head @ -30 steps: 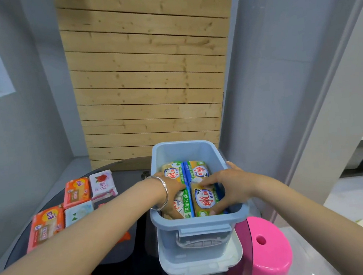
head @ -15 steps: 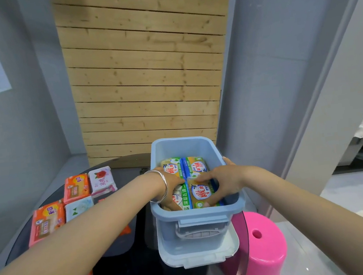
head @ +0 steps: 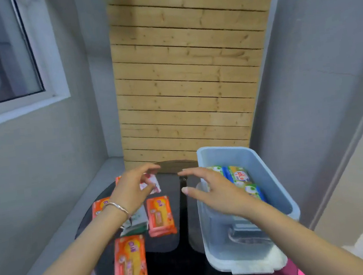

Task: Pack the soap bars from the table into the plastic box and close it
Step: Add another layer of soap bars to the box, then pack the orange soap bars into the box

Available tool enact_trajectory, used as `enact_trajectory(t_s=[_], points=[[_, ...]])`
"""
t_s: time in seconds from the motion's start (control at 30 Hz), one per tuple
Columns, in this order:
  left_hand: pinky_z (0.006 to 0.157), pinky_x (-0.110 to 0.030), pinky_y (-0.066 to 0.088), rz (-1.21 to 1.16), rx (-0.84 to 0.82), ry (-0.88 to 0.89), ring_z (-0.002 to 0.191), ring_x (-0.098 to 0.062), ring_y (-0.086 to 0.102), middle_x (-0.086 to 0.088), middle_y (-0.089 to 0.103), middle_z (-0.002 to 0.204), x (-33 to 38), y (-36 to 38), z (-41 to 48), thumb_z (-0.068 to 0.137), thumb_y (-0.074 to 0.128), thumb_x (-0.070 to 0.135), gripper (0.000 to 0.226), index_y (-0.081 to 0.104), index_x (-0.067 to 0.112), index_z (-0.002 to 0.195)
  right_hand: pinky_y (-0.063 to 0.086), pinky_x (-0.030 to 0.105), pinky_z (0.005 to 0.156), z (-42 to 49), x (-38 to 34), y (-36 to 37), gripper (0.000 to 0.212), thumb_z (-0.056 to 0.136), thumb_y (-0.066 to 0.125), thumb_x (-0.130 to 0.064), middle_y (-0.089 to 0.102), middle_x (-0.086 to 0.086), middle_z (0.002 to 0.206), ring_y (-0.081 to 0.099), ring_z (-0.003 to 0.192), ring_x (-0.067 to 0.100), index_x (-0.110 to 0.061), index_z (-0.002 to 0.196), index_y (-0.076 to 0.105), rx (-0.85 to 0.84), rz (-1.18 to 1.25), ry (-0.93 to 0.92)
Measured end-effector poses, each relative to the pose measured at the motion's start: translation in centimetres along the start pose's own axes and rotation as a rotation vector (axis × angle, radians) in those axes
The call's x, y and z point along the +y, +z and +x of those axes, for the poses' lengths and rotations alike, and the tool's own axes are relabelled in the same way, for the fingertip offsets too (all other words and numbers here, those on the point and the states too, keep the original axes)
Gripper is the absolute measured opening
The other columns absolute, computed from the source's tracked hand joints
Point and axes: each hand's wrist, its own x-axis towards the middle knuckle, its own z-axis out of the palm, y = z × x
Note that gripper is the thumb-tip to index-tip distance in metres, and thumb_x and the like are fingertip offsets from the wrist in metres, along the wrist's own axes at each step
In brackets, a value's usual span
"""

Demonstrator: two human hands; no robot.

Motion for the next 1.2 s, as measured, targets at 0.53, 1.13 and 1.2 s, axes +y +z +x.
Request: enact_trajectory(t_s=[0.53,1.13,1.2], points=[[0.053,-0.024,0.033,0.132,-0.393,-0.481,0.052,-0.012,0.040,0.004,0.042,0.054,-10.2,0.7,-10.0,0.093,0.042,0.045,0.049,0.043,0.019,0.053,0.047,0.026,0.083,1.3,-1.5,15.7,0.031,0.094,0.052,-0.032,0.063,-0.001,0.110,0.056,0.101,0.013,-0.011,0.114,0.064,-0.400,0.306,0.628],[0.052,-0.017,0.055,-0.814,0.140,-0.526,0.079,-0.017,0.067,-0.009,0.064,0.110,-8.2,1.9,-6.9,0.090,0.058,0.017,0.051,0.040,0.024,0.137,0.036,0.042,0.109,5.6,2.7,14.5,0.079,0.084,0.063,-0.045,0.030,0.009,0.153,0.035,0.138,0.028,-0.011,0.147,0.028,0.137,0.318,0.727],[0.049,-0.012,0.052,-0.809,0.175,-0.555,0.079,-0.016,0.065,-0.008,0.064,0.108,-8.4,2.1,-6.7,0.090,0.057,0.017,0.050,0.039,0.023,0.137,0.035,0.045,0.111,5.9,3.4,15.3,0.087,0.076,0.066,-0.056,0.034,0.011,0.149,0.037,0.136,0.029,-0.009,0.142,0.035,0.073,0.267,0.807]])
